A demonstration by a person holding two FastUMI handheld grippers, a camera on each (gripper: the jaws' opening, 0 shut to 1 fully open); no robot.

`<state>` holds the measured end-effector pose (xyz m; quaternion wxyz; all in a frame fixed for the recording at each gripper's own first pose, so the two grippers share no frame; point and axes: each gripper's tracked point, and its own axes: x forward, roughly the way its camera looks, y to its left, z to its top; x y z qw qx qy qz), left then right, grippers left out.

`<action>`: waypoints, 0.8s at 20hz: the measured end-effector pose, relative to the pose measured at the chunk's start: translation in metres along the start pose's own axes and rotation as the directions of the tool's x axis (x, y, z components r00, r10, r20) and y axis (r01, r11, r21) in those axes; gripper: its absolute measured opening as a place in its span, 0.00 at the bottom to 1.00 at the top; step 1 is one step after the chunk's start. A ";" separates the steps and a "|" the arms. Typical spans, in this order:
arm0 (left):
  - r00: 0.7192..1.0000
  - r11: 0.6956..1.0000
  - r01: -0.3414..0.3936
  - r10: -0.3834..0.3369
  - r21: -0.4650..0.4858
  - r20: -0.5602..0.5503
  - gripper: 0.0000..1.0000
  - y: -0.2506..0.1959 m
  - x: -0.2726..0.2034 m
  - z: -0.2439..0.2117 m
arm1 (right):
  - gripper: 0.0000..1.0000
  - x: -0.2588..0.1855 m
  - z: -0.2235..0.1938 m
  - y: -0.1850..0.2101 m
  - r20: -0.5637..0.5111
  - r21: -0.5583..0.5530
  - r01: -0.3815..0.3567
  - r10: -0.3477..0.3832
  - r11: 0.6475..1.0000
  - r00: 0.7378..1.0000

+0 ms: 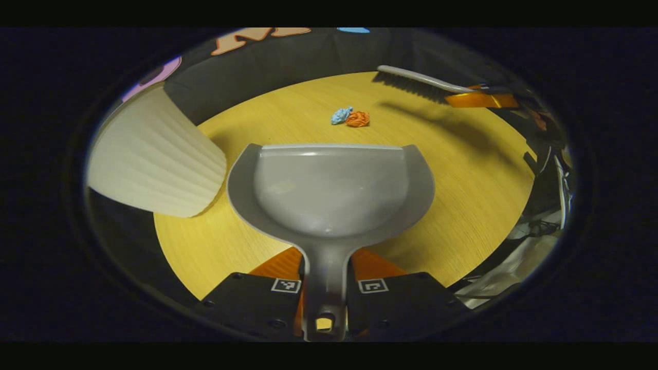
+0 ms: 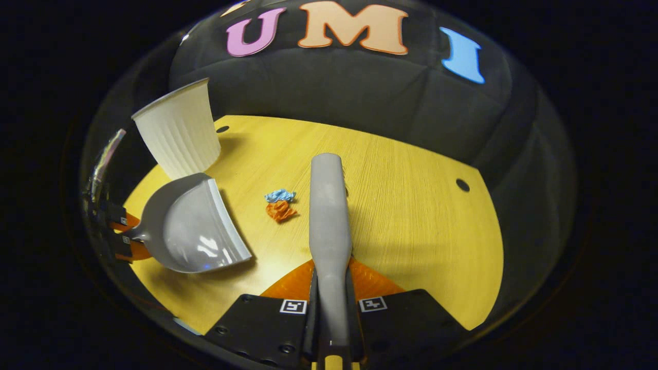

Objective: Pick up the small broom and dustpan from the desktop, sweep the trash into the dustpan with the broom, and then empty the trash into the garbage bin.

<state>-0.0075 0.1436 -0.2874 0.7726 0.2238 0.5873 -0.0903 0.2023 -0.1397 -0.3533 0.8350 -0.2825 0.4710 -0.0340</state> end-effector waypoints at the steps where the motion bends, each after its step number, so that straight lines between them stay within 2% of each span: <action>1: 1.000 1.000 0.012 -0.012 0.011 -0.010 0.26 0.000 0.003 0.001 | 0.22 0.012 0.004 -0.002 -0.012 -0.052 0.023 -0.024 0.998 1.000; 5: 0.999 0.999 0.037 -0.036 0.011 -0.020 0.26 0.002 0.018 0.006 | 0.22 0.050 0.007 0.013 -0.073 -0.109 0.001 -0.009 0.994 0.997; 6: 0.999 0.999 0.044 -0.044 0.005 -0.020 0.26 0.002 0.020 0.007 | 0.17 0.055 0.008 0.014 -0.079 -0.130 0.001 -0.011 0.991 0.997; 7: 0.998 0.999 0.052 -0.052 0.000 -0.023 0.25 0.001 0.019 0.004 | 0.21 0.059 0.009 0.019 -0.086 -0.145 -0.012 0.000 0.989 0.996; 9: 0.997 0.998 0.067 -0.067 -0.012 -0.034 0.26 0.001 0.022 0.001 | 0.22 0.062 0.007 0.035 -0.117 -0.167 -0.079 0.060 0.983 0.991; 13: 0.997 0.998 0.066 -0.065 0.004 -0.047 0.26 0.001 0.024 0.005 | 0.22 0.046 0.002 0.062 -0.135 -0.306 -0.183 0.147 0.934 0.980; 16: 0.997 0.998 0.062 -0.062 -0.010 -0.056 0.26 -0.002 0.032 0.005 | 0.22 0.014 0.014 0.062 -0.154 -0.327 -0.263 0.224 0.908 0.962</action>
